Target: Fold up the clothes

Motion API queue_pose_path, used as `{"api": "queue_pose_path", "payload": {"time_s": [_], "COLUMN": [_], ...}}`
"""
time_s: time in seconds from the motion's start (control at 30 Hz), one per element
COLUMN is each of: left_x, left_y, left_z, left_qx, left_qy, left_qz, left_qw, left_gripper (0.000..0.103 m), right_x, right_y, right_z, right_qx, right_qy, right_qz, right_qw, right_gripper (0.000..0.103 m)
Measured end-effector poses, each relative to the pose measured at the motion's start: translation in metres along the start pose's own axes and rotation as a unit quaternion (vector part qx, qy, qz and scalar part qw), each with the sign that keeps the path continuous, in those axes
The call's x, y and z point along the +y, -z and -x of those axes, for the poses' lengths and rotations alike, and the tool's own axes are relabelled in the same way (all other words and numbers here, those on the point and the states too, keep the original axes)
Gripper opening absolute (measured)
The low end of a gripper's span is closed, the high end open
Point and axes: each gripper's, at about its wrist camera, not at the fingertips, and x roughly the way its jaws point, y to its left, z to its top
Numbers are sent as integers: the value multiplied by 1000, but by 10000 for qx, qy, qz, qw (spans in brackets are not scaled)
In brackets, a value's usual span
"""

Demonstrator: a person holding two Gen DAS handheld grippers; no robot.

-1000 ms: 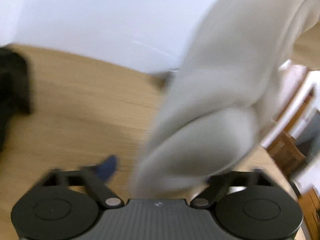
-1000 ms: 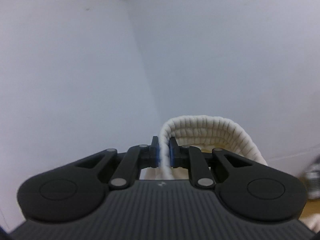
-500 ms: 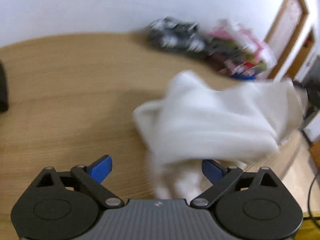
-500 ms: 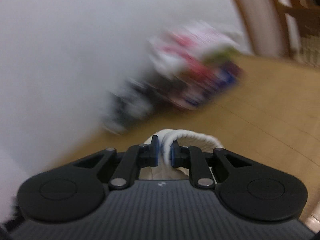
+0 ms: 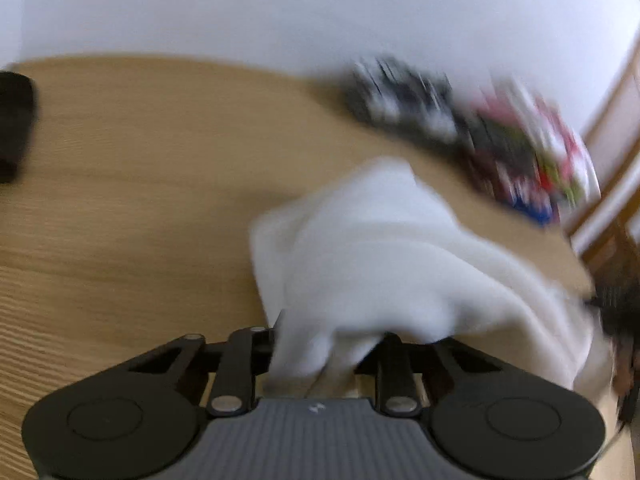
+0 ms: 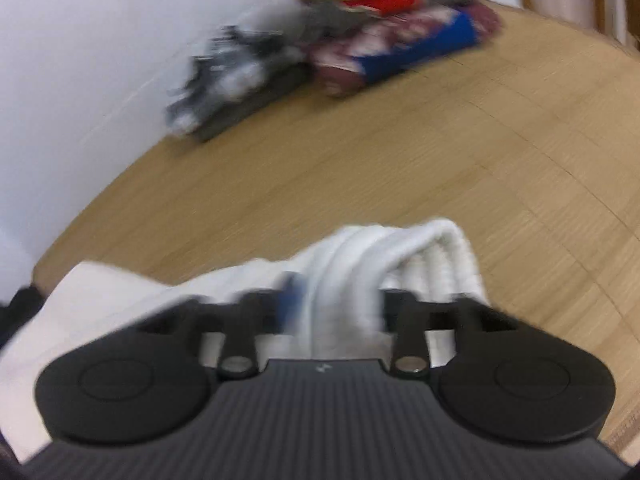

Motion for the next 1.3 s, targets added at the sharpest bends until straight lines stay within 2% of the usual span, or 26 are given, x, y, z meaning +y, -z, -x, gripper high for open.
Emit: {"api": "queue_pose_path", "payload": {"time_s": [0.03, 0.1, 0.17, 0.23, 0.3, 0.37, 0.4, 0.47, 0.5, 0.53, 0.57, 0.6, 0.63, 0.67, 0.73, 0.8, 0.83, 0.9, 0.97, 1.1, 1.17, 1.3], "left_x": [-1, -5, -21, -37, -49, -65, -71, -82, -86, -90, -94, -97, -101, -106, -111, -113, -112, -104, -99, -74, -58, -31], "left_y": [-10, -26, -44, -64, -83, -101, -107, -110, -107, -103, -100, -93, -85, -76, -55, -40, -34, -30, -32, -25, -20, -13], "left_z": [9, 35, 64, 92, 121, 138, 143, 137, 122, 108, 93, 75, 53, 32, -4, -27, -32, -29, -28, -24, -23, -24], "left_qx": [-215, -653, -1167, -1654, -1998, -2053, -1983, -1785, -1597, -1408, -1197, -906, -564, -247, 338, 725, 832, 850, 812, 809, 900, 1087], "left_qy": [-100, -338, -620, -842, -985, -1112, -1167, -1318, -1328, -1337, -1317, -1201, -1058, -952, -880, -1001, -1055, -1207, -1392, -1926, -2147, -2343], "left_qz": [40, -88, -429, -647, -822, -1080, -1190, -1162, -1103, -1044, -987, -931, -844, -759, -708, -728, -739, -745, -735, -642, -484, 10], "left_qw": [9997, 9973, 9903, 9805, 9714, 9663, 9659, 9681, 9720, 9754, 9791, 9842, 9892, 9923, 9930, 9897, 9882, 9862, 9842, 9758, 9713, 9661], "left_gripper": [21, 20, 20, 20, 20, 21, 24, 48, 77, 91, 91, 91, 91, 91, 85, 81, 81, 82, 85, 87, 87, 86], "right_x": [11, 40, 65, 88, 97, 90, 82, 66, 56, 46, 35, 23, 10, -5, -42, -75, -84, -85, -74, -34, -12, 25], "right_y": [0, -1, -15, -29, -45, -68, -81, -106, -120, -135, -149, -159, -168, -176, -180, -169, -160, -146, -143, -140, -135, -127], "right_z": [10, 45, 85, 123, 156, 183, 193, 202, 201, 195, 185, 170, 151, 128, 72, 24, 12, 10, 19, 40, 53, 70], "right_qx": [-176, -657, -1045, -1436, -1852, -2259, -2449, -2750, -2844, -2886, -2858, -2703, -2434, -2070, -981, -19, 148, 68, -124, -449, -677, -1146], "right_qy": [-216, -911, -1809, -2432, -2845, -2980, -2938, -2645, -2377, -2053, -1650, -1175, -671, -175, 663, 1300, 1503, 1670, 1727, 1575, 1495, 1221], "right_qz": [6, -76, -137, 77, 164, 79, 26, -29, -34, 3, 134, 317, 469, 563, 355, 25, -76, 45, 433, 1348, 1759, 2562], "right_qw": [9996, 9936, 9778, 9593, 9405, 9274, 9240, 9243, 9288, 9352, 9439, 9551, 9665, 9766, 9923, 9915, 9885, 9859, 9839, 9772, 9706, 9520], "right_gripper": [20, 20, 20, 20, 20, 20, 20, 21, 21, 22, 26, 32, 34, 37, 42, 43, 43, 43, 43, 45, 50, 49]}}
